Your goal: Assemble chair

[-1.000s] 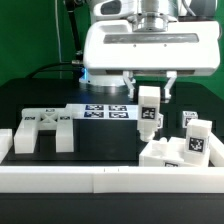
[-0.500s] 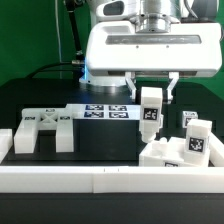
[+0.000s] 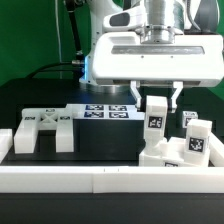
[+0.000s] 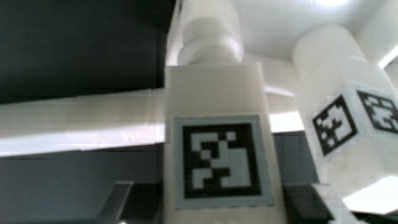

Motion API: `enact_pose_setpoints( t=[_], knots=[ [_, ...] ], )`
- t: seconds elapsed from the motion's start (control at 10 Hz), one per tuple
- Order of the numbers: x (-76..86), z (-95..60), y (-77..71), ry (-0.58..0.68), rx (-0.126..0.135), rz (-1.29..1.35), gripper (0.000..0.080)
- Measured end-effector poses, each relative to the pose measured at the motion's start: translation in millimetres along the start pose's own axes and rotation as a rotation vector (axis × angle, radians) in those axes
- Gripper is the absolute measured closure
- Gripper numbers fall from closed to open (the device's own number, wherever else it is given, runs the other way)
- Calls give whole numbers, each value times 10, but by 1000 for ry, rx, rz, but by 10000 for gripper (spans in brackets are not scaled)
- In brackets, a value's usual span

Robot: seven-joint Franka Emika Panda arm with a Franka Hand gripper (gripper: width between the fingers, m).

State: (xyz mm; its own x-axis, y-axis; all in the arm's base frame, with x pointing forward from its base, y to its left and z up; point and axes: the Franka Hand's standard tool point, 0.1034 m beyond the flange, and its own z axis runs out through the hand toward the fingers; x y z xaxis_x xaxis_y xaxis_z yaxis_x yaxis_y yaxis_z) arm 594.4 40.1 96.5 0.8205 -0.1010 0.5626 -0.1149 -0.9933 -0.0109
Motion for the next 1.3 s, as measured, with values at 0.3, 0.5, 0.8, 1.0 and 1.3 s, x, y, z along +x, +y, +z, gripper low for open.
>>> enact_pose_setpoints(
  t=[0.3, 0.5, 0.8, 1.0, 1.3],
  knots=[
    [-29, 23, 8, -5, -2, -9, 509],
    [-11, 37, -1, -4, -2, -12, 509],
    [46, 94, -18, 0, -1, -25, 509],
    [36, 153, -3, -3, -5, -31, 509],
    [15, 187, -5, -5, -7, -40, 509]
  ],
)
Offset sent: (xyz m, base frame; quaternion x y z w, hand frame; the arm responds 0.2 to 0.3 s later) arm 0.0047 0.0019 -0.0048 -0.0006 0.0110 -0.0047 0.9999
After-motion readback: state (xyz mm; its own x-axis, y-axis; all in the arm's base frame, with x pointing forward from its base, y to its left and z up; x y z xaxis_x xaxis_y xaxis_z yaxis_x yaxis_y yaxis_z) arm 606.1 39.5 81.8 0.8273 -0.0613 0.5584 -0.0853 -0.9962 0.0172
